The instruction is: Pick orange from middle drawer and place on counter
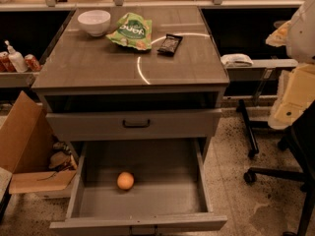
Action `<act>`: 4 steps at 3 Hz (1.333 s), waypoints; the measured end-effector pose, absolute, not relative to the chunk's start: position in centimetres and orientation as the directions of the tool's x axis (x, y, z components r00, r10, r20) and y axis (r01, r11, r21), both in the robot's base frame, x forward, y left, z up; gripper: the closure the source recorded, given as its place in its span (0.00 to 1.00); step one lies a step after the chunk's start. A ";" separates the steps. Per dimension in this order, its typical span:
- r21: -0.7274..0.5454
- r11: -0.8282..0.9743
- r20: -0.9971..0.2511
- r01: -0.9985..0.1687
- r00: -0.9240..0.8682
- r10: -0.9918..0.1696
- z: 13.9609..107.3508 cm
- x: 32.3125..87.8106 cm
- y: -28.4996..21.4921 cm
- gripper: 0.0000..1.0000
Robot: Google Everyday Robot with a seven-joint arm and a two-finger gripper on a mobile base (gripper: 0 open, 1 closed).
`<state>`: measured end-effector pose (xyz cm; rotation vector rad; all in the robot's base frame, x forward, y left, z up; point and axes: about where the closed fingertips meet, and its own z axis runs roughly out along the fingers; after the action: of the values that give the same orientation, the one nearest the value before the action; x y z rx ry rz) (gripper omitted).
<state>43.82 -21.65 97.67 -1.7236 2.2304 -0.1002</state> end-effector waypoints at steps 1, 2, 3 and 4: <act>-0.248 0.270 -0.208 -0.931 -0.221 -0.953 97.7 43.8 -21.6 0.00; -0.238 0.258 -0.268 -0.937 -0.192 -0.944 95.7 44.1 -20.3 0.00; -0.199 0.230 -0.360 -0.953 -0.147 -0.921 91.6 44.2 -17.2 0.00; -0.161 0.194 -0.442 -0.968 -0.105 -0.891 87.4 43.8 -14.0 0.00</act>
Offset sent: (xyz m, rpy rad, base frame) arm 0.0086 0.0391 -0.0646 0.1955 -0.0030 0.0907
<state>43.82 -13.96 87.37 -1.7343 2.0348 0.2330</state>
